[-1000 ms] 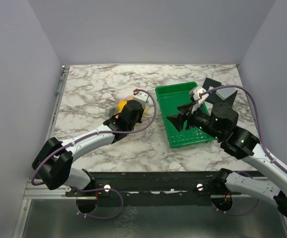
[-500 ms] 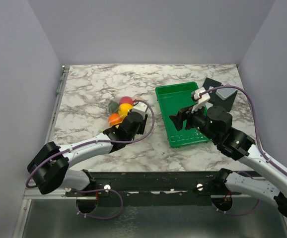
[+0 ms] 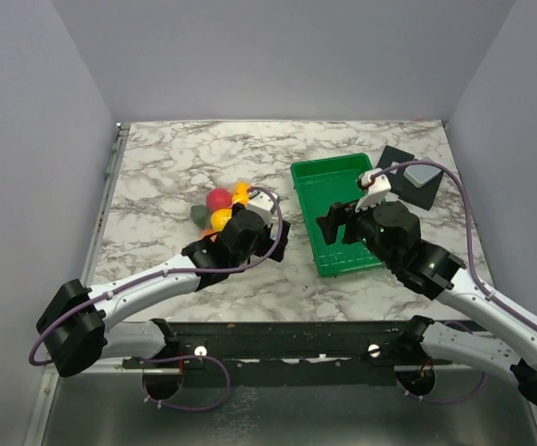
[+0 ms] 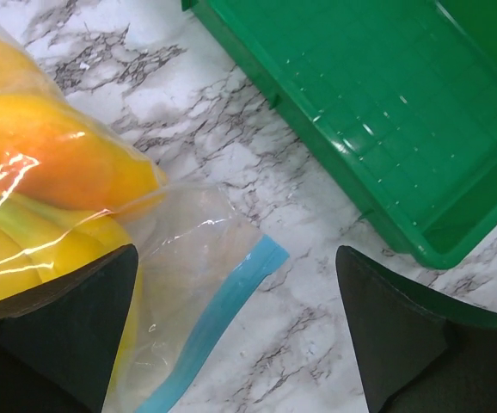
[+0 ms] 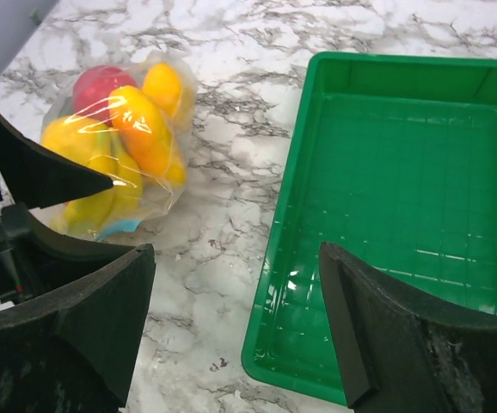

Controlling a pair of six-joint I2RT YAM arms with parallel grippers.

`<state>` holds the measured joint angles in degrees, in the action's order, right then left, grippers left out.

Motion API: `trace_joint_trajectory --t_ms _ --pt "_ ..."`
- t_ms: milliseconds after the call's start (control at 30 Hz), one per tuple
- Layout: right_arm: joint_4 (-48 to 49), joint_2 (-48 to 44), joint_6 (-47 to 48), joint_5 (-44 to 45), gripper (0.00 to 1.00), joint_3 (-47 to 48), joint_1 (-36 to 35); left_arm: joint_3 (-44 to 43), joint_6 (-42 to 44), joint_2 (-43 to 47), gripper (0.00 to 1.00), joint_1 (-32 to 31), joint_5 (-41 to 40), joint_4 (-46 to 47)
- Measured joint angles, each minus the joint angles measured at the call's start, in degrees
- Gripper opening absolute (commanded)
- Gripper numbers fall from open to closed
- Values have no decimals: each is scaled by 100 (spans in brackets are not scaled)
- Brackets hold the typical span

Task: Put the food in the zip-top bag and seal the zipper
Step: Place the zipper food storage bag at the center of the board.

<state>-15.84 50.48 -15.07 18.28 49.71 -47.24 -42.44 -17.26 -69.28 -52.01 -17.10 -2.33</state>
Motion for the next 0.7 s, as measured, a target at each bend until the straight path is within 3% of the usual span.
trace_joint_trajectory --t_ms 133,400,567,700 --pt "-11 76 -214 164 91 -72 0 -396 -26 11 99 0 81 -350" --pt "-15 463 -299 225 93 -70 92 -1425 92 -72 99 7 79 -931" --pt "-68 852 -358 28 93 15 577 -2033 229 -411 99 212 94 -1311" --pt "-79 1025 -407 -332 93 133 1139 -2227 236 -603 99 719 291 -1545"
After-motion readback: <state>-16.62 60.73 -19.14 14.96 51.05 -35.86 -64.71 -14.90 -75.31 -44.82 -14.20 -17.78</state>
